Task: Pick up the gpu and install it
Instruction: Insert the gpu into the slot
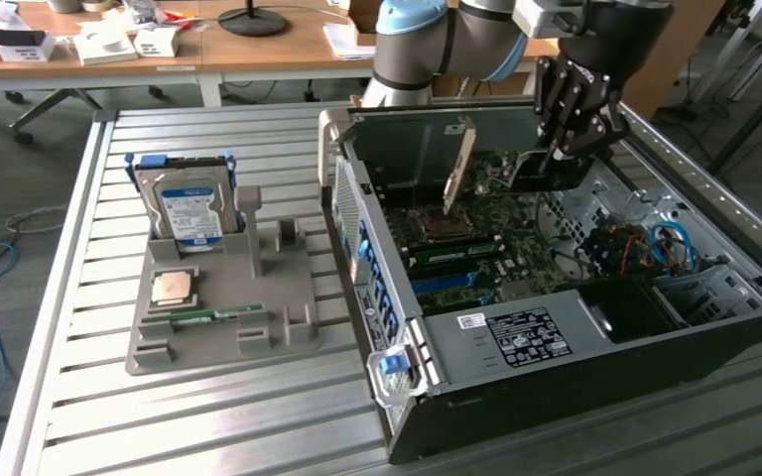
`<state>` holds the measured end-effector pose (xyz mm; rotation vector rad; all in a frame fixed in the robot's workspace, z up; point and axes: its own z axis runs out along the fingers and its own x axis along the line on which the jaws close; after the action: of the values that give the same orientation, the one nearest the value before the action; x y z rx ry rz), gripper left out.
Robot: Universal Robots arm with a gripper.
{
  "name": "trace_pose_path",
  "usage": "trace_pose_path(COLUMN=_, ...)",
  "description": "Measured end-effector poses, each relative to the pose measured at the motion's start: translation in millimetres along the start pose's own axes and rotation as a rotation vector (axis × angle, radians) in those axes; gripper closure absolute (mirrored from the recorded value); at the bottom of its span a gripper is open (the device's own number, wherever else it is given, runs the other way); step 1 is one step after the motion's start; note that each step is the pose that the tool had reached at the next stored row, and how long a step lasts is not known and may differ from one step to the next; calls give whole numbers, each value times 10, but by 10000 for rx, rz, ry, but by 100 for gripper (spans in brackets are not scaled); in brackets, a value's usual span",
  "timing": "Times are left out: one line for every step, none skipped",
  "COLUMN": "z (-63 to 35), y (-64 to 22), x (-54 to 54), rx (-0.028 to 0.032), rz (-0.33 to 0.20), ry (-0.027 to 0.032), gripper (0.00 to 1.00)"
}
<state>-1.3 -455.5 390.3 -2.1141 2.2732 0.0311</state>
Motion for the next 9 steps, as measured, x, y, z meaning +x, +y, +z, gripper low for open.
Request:
trace_pose_path(z=10, y=0, x=5, rx=-3, rz=0, ry=-53, gripper=74)
trace_pose_path(z=19, y=2, x=11, rx=-7, rz=1, ry=-106, gripper=74)
trace_pose_path(z=28, y=3, x=17, rx=-10, rz=1, ry=-149, gripper=74)
trace_pose_path(z=42, y=4, x=21, rx=-9, rz=3, ry=-168, gripper=74)
trace_pose_path(z=56, y=5, x=24, rx=-10, rz=3, ry=-168, gripper=74)
trace_pose_path(z=71, y=4, x=28, rx=-11, rz=2, ry=-166, gripper=74)
trace_pose_path(z=89, y=4, x=32, rx=-10, rz=1, ry=-167, gripper=74)
trace_pose_path(z=106, y=4, x=37, rx=-11, rz=2, ry=-167, gripper=74)
trace_pose_path(z=122, y=4, x=42, rx=-11, rz=2, ry=-166, gripper=74)
